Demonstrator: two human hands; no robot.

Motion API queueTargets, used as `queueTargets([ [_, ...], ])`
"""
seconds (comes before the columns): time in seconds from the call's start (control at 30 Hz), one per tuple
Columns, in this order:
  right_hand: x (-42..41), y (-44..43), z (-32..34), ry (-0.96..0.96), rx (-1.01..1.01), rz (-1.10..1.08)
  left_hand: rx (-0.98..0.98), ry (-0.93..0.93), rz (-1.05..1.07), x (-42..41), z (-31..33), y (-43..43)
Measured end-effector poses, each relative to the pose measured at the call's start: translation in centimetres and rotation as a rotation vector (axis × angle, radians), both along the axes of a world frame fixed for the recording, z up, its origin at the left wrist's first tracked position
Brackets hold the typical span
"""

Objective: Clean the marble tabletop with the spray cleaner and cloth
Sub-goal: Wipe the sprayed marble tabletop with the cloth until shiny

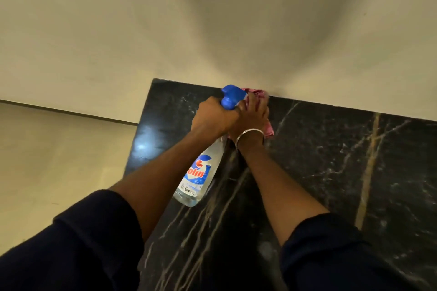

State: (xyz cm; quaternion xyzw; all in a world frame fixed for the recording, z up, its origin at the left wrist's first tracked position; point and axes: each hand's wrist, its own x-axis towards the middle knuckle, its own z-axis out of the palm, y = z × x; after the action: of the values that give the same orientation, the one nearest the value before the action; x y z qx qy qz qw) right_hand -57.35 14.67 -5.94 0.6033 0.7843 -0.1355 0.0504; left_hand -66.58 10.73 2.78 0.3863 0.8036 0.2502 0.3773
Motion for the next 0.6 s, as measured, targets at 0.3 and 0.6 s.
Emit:
queueTargets([
  [0.3, -14.8, -2.4, 2.4, 0.111, -0.085, 0.127, -0.010, 0.045, 0.080, -12.9, -1.3, -1.8],
  [0.6, -19.2, -3.5, 1.4, 0.719, -0.195, -0.128, 0.004, 0.006, 0.147, -17.4, -1.3, -4.0],
])
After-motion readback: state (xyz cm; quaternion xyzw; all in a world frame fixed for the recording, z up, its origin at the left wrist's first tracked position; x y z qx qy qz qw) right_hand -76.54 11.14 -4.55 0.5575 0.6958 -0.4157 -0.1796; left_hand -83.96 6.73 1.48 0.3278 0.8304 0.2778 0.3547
